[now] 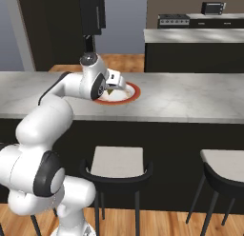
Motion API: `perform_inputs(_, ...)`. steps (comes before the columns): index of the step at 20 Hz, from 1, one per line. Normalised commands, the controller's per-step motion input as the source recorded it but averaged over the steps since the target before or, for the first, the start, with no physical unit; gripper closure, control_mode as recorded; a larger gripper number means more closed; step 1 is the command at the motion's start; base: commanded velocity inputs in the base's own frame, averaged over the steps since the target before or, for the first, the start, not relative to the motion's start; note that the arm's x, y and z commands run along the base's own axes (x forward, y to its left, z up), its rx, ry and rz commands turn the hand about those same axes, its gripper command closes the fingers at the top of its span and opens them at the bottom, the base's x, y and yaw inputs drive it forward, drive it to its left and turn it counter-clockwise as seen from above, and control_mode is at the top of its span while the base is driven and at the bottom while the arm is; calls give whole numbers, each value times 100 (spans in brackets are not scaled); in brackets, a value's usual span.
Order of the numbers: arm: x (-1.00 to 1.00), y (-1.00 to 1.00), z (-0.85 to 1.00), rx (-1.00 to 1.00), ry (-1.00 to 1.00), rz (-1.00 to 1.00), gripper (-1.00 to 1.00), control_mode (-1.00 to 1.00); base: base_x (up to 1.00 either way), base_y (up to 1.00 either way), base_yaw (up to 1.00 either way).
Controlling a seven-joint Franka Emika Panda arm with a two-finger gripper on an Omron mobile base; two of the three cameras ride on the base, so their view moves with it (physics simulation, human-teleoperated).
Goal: Take the cheese, steak, and avocado from the fridge and place them on the plate on the dining counter to create an appetizer plate.
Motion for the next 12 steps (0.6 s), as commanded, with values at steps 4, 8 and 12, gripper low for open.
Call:
perform_inputs(4, 40, -12, -33, 0, 4, 0, 100, -100, 0, 0, 0)
perform_inputs(8, 34, -12, -27, 0, 1, 0, 100, -100, 0, 0, 0)
perform_inputs(12, 24, -9, -16, 0, 0, 0, 100, -100, 0, 0, 0)
